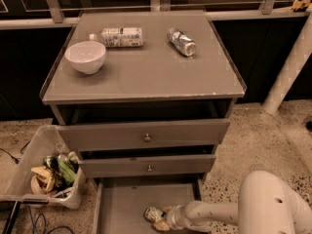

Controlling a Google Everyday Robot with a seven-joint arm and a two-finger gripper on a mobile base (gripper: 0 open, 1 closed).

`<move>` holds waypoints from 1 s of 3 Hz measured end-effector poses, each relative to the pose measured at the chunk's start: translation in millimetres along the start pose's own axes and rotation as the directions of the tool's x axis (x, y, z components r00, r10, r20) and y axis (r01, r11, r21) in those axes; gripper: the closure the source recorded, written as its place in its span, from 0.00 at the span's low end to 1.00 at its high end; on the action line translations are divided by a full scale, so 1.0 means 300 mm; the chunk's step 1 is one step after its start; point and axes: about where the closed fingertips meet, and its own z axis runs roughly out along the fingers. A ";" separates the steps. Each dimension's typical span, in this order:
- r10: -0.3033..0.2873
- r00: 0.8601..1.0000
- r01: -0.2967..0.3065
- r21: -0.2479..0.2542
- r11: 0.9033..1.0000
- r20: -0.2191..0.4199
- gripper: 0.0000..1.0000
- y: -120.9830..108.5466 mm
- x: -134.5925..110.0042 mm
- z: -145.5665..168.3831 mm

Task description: Pick 7up can from bottom drawer and place on counter

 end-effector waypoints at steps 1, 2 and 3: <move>0.000 1.000 0.000 0.000 1.000 0.000 0.87 0.000 0.000 0.000; -0.015 1.000 0.015 -0.043 0.999 0.008 1.00 0.006 -0.023 -0.040; -0.072 0.996 0.078 -0.109 0.991 0.054 1.00 -0.004 -0.103 -0.172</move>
Offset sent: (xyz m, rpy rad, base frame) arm -0.0007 -0.0088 0.0438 0.0689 0.0394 0.1063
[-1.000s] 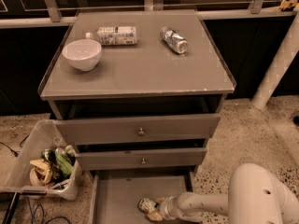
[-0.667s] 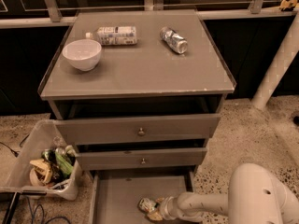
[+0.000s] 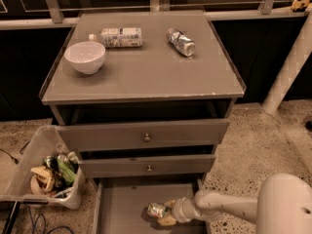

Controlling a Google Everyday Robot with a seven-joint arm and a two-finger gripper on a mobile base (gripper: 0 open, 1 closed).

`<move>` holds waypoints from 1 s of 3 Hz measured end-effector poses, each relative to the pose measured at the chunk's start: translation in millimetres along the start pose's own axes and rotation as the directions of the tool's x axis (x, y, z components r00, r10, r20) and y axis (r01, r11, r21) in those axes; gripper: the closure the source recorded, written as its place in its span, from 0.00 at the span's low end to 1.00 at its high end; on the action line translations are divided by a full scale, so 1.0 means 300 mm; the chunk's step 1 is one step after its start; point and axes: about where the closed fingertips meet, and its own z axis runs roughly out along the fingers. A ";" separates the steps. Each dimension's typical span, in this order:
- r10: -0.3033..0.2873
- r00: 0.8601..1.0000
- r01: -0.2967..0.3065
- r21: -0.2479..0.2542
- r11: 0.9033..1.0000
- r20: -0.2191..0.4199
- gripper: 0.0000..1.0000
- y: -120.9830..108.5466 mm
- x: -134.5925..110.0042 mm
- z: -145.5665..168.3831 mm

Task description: Pick 7up can from bottom drawer and place on counter

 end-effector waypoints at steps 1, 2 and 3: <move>-0.063 0.994 0.067 -0.035 0.997 0.086 1.00 -0.032 -0.103 -0.184; -0.111 0.979 0.126 -0.083 0.988 0.171 1.00 0.014 -0.191 -0.396; -0.156 0.973 0.176 -0.107 0.979 0.167 1.00 0.108 -0.312 -0.609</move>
Offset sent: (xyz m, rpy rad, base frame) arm -0.0254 -0.0722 0.2207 0.2939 -0.1099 0.2217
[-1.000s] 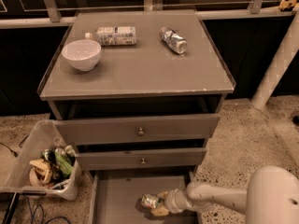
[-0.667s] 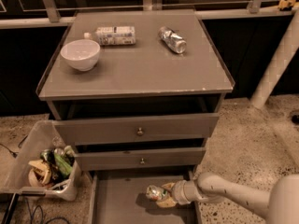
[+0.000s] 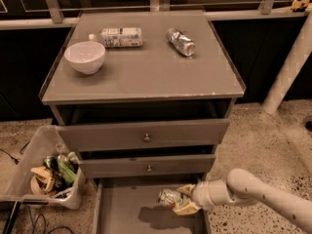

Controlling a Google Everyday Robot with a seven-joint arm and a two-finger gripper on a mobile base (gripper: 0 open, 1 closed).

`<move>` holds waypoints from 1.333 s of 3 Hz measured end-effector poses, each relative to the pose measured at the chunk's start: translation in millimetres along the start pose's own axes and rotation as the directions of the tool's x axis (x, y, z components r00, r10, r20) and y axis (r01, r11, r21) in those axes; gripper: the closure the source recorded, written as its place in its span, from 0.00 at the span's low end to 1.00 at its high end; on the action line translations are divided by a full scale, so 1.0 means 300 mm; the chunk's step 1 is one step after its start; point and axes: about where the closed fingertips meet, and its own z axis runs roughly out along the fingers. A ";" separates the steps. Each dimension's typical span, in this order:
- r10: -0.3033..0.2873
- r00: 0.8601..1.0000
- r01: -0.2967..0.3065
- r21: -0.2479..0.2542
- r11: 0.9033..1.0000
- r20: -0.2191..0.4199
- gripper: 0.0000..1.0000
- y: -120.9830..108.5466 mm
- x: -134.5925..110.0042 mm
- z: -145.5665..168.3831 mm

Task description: Pick 7up can from bottom drawer and place on counter

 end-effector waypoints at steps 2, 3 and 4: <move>0.014 0.986 0.012 0.159 0.987 -0.166 1.00 0.158 -0.226 -0.148; 0.032 0.960 0.050 0.281 0.958 -0.278 1.00 0.104 -0.449 -0.173; 0.026 0.960 0.053 0.274 0.960 -0.279 1.00 0.108 -0.424 -0.167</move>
Offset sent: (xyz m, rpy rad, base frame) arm -0.0063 0.0064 0.2262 -0.5539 -0.2463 -0.3252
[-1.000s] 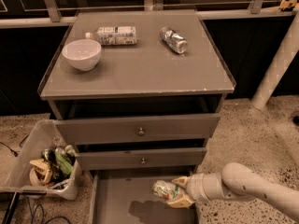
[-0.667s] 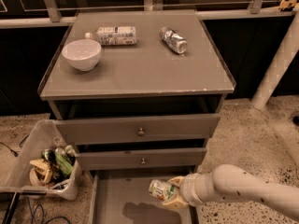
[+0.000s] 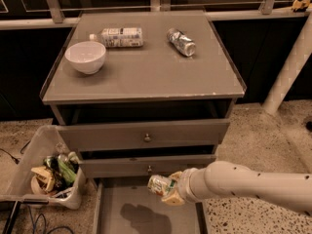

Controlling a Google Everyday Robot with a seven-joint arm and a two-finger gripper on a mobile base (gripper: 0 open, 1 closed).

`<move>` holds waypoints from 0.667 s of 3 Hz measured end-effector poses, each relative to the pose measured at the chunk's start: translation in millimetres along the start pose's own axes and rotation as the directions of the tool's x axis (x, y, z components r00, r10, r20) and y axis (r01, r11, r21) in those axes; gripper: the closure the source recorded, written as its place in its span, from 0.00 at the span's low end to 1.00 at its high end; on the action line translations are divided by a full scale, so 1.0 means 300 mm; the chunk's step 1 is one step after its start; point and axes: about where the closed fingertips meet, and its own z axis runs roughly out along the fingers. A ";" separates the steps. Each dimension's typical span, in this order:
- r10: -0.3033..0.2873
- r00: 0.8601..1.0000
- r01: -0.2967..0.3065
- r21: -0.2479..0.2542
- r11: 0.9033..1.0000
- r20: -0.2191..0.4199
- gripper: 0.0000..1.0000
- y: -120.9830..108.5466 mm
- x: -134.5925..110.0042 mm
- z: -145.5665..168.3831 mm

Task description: Pick 7up can from bottom drawer and place on counter

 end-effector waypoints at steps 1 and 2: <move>-0.013 1.000 0.013 0.004 1.000 0.010 1.00 -0.002 -0.013 -0.026; -0.048 0.999 0.047 0.084 0.995 0.016 1.00 -0.023 -0.105 -0.251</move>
Offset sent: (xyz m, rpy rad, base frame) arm -0.0116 -0.0440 0.2044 -0.0792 -0.2492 -0.0408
